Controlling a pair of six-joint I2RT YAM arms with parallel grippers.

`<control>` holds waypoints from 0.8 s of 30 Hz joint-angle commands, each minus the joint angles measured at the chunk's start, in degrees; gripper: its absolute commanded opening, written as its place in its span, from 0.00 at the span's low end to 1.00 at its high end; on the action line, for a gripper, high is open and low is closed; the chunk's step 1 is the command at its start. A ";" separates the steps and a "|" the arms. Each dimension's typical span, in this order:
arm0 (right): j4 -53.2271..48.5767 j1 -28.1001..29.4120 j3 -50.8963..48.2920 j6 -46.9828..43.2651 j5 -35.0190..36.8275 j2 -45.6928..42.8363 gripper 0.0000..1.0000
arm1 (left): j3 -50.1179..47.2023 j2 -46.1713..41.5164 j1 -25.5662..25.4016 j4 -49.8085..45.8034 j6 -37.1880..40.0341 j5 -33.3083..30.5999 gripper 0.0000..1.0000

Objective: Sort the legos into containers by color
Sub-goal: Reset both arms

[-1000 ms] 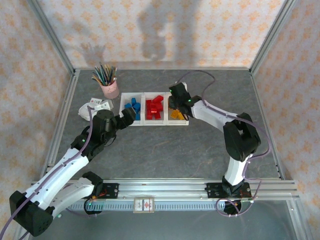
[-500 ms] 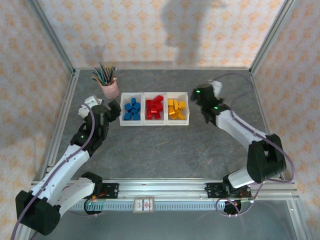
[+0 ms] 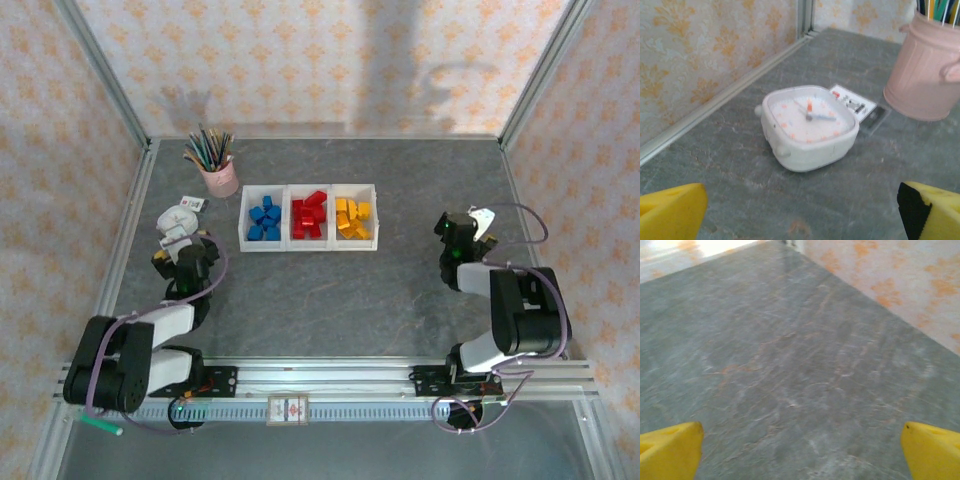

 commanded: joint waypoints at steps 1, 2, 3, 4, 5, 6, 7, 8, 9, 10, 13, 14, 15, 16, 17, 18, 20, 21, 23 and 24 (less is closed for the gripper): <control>17.16 -0.33 -2.87 -6.41 -11.48 0.90 1.00 | -2.10 5.67 0.86 29.63 7.71 4.08 0.99; 19.12 -0.33 -3.89 -7.03 -12.89 0.88 1.00 | -2.18 7.36 1.29 31.16 6.36 5.65 1.00; 21.37 -0.33 -5.61 -7.59 -14.37 0.23 1.00 | -2.08 9.45 1.96 32.73 6.57 9.11 1.00; 25.07 -0.28 -7.91 -8.13 -15.52 -0.34 1.00 | -1.78 12.34 2.03 34.64 7.10 10.27 1.00; 29.20 -0.26 -10.36 -8.45 -16.23 -0.52 1.00 | -1.76 14.89 2.03 38.05 7.62 11.84 0.99; 35.24 0.28 -13.51 -9.42 -16.74 0.27 1.00 | -1.77 17.89 1.99 41.56 9.43 14.62 1.00; 41.03 0.79 -15.43 -10.24 -17.22 1.92 1.00 | -1.46 18.26 1.86 41.98 10.08 16.27 1.00; 38.70 0.89 -14.43 -9.88 -16.35 2.18 1.00 | -0.26 16.49 1.86 36.65 9.68 16.50 1.00; 30.84 0.56 -11.31 -8.72 -14.92 1.09 1.00 | 1.75 15.50 1.93 30.34 8.33 14.87 1.00; 34.97 0.22 -12.52 -8.69 -15.43 1.68 1.00 | 2.92 16.56 2.14 29.71 7.97 13.15 1.00; 33.38 0.28 -12.46 -8.92 -15.64 0.93 1.00 | 2.46 16.50 2.82 30.47 7.46 14.30 1.00; 35.23 0.37 -12.86 -9.16 -15.74 1.45 1.00 | 2.26 16.62 2.82 30.97 7.49 14.28 1.00; 33.31 0.37 -12.44 -9.04 -15.87 0.95 1.00 | 1.90 17.03 2.83 32.43 7.79 14.13 1.00; 34.15 0.37 -12.51 -9.05 -15.88 1.13 1.00 | 1.68 16.84 2.74 32.59 7.61 13.79 1.00; 34.44 0.37 -12.69 -9.11 -15.87 1.28 1.00 | 1.82 16.74 2.76 32.13 7.38 13.58 1.00; 33.42 0.37 -12.38 -9.03 -15.92 0.98 1.00 | 2.01 16.90 2.75 32.12 7.47 13.37 1.00; 33.78 0.37 -12.49 -9.03 -15.95 1.07 1.00 | 2.01 16.87 2.74 32.04 7.53 13.40 1.00; 33.73 0.37 -12.40 -9.03 -15.96 1.18 1.00 | 2.02 16.82 2.74 31.98 7.45 13.42 1.00; 33.58 0.39 -12.33 -9.14 -15.99 1.18 1.00 | 2.00 16.83 2.74 32.11 7.55 13.49 1.00; 33.81 0.37 -12.44 -9.19 -16.01 1.21 1.00 | 2.02 16.83 2.74 32.07 7.52 13.49 1.00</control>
